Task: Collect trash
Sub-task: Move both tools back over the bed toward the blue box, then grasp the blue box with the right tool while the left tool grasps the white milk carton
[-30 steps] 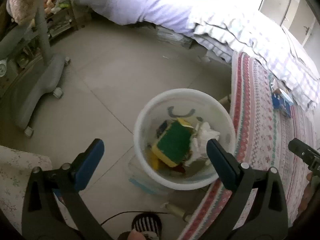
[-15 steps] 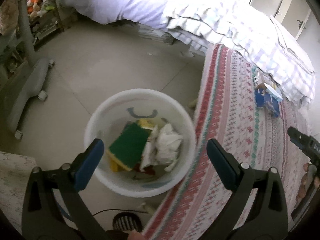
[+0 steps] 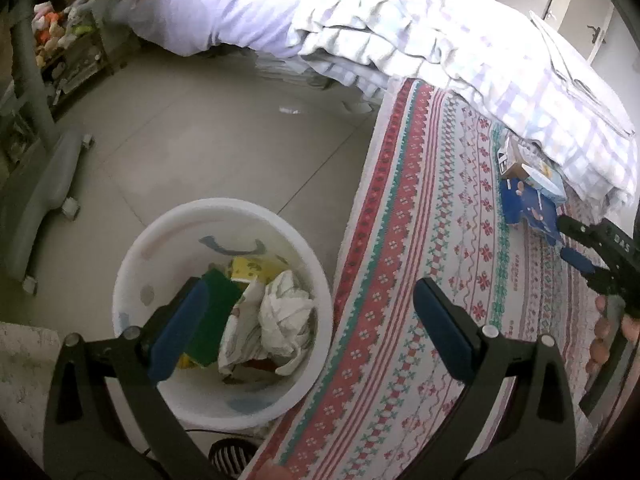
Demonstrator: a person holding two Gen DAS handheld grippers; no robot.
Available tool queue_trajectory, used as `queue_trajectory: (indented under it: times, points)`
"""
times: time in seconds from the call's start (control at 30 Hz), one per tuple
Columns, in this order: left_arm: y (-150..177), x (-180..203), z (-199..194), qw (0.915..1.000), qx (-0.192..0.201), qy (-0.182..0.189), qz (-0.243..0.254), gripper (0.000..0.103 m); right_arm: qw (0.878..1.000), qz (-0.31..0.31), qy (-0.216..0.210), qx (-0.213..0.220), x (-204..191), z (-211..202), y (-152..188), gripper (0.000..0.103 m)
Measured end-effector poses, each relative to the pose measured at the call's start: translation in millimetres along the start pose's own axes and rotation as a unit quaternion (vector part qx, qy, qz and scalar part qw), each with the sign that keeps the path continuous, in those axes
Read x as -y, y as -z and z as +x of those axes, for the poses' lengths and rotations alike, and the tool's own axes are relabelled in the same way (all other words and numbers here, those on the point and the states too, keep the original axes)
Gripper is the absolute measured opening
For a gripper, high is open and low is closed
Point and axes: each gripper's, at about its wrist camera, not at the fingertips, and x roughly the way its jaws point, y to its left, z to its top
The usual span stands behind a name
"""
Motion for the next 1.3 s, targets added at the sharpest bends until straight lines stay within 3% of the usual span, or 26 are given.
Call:
queue_trajectory:
  times: [0.1, 0.17, 0.2, 0.23, 0.3, 0.37, 0.6, 0.9, 1.07, 1.23, 1.3]
  points:
    - [-1.0, 3.8, 2.6, 1.0, 0.0, -0.002, 0.003, 0.102, 1.0, -0.009, 0.008, 0.006, -2.2, 9.5, -5.9, 0.073]
    - [-0.8, 5.2, 4.2, 1.0, -0.002, -0.004, 0.005, 0.102, 0.999, -0.026, 0.016, 0.02, -7.5, 11.9, -7.0, 0.065]
    - [-0.4, 6.3, 5.4, 1.0, -0.003, -0.005, 0.007, 0.102, 0.999, -0.032, 0.017, 0.023, -8.1, 12.8, -7.8, 0.057]
    - [-0.1, 7.1, 6.5, 0.9999, -0.004, -0.007, 0.009, 0.102, 0.999, -0.038, 0.011, 0.015, -10.7, 17.0, -6.9, 0.039]
    - [0.1, 8.8, 7.8, 0.9999, -0.006, -0.009, 0.013, 0.102, 0.999, -0.036, 0.0, 0.014, -11.3, 19.1, -5.1, 0.032]
    - [0.4, 9.7, 8.7, 0.9998, -0.007, -0.01, 0.016, 0.102, 0.999, -0.038, -0.019, 0.004, -13.1, 17.3, -2.3, 0.018]
    - [2.8, 16.8, 4.1, 0.9998, -0.004, -0.002, 0.02, 0.102, 0.998, -0.066, -0.02, 0.014, -12.2, -23.2, 10.2, 0.011]
    - [4.9, 41.0, -8.8, 0.999, 0.007, 0.034, 0.028, 0.102, 0.998, -0.041, -0.012, 0.041, 23.8, -87.7, 16.4, 0.01]
    - [-2.7, 79.9, -7.8, 0.9976, 0.023, 0.048, 0.045, 0.102, 0.997, -0.023, -0.002, 0.075, 54.7, -128.7, 12.0, 0.01]
    - [-19.2, 134.1, -1.1, 0.9925, 0.047, 0.065, 0.092, 0.102, 0.996, -0.01, 0.024, 0.086, 91.3, -147.2, 2.3, 0.01]
    - [-33.6, 160.9, 4.2, 0.9868, 0.063, 0.072, 0.131, 0.102, 0.996, -0.003, 0.031, 0.083, 108.6, -149.7, -0.8, 0.01]
